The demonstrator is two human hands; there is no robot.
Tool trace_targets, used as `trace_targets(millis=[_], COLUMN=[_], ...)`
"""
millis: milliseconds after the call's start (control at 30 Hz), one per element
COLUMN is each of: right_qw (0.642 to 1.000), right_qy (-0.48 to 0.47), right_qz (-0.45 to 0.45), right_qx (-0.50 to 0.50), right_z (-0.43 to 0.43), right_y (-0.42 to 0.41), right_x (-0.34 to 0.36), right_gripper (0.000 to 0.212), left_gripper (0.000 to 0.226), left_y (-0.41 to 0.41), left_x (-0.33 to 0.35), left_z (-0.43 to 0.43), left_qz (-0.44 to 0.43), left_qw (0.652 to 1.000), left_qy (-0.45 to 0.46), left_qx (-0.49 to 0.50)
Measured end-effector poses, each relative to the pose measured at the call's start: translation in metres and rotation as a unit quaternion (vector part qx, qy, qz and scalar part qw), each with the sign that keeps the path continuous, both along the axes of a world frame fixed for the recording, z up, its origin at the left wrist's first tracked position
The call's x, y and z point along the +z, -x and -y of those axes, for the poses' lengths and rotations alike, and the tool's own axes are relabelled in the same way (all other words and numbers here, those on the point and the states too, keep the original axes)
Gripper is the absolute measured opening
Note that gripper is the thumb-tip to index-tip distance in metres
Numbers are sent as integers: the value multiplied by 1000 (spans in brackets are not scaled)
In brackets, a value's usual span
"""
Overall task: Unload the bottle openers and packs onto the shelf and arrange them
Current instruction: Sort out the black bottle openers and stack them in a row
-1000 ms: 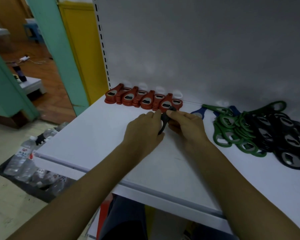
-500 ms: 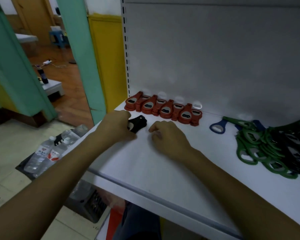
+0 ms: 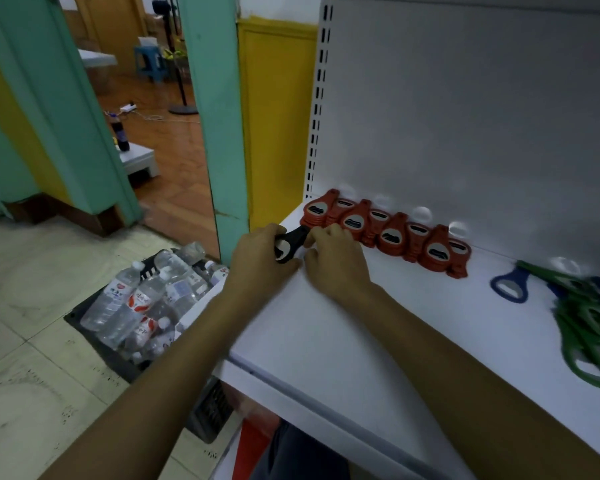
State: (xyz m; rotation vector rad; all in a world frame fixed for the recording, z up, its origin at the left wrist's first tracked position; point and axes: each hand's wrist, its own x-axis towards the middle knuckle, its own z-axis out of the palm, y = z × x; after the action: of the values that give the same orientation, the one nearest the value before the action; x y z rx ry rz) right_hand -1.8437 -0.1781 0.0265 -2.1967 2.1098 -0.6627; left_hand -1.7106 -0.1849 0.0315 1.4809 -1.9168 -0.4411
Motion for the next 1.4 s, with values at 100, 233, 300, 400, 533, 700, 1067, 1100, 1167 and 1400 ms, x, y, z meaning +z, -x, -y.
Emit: trace_targets(millis=[100, 233, 300, 400, 533, 700, 1067, 1100, 1167, 1400], right_qw=[1000, 999, 999, 998, 998, 997, 985, 985, 981, 958], right_qy=[25, 39, 38, 36, 45, 46, 103, 111, 124, 157], right_qz=[-6, 8, 16, 19, 26, 44, 133, 135, 147, 137], right_qx=[1, 20, 33, 41, 44, 33, 24, 13, -21, -197], right_z=[2, 4, 4, 4, 5, 9, -58, -70, -96, -201], right_y=[3, 5, 5, 5, 6, 9, 51, 65, 97, 218], right_x=[-8, -12, -13, -15, -17, -16, 22, 25, 30, 33], right_gripper=[24, 25, 25, 27, 26, 25, 21, 21, 20, 16], left_gripper=[54, 54, 55, 55, 55, 55, 82, 81, 79, 69], left_y=[0, -2, -2, -3, -2, -2, 23, 37, 74, 225], left_x=[-7, -12, -13, -12, -14, -17, 11, 14, 19, 8], left_z=[2, 6, 8, 9, 9, 11, -29, -35, -49, -110], left_qz=[-57, -58, -52, -52, -51, -26, 122, 124, 120, 62], left_qw=[998, 998, 998, 998, 998, 999, 971, 964, 949, 907], left_qy=[8, 13, 12, 12, 16, 18, 178, 196, 219, 176], left_qx=[0, 26, 31, 31, 23, 28, -99, -131, -191, -377])
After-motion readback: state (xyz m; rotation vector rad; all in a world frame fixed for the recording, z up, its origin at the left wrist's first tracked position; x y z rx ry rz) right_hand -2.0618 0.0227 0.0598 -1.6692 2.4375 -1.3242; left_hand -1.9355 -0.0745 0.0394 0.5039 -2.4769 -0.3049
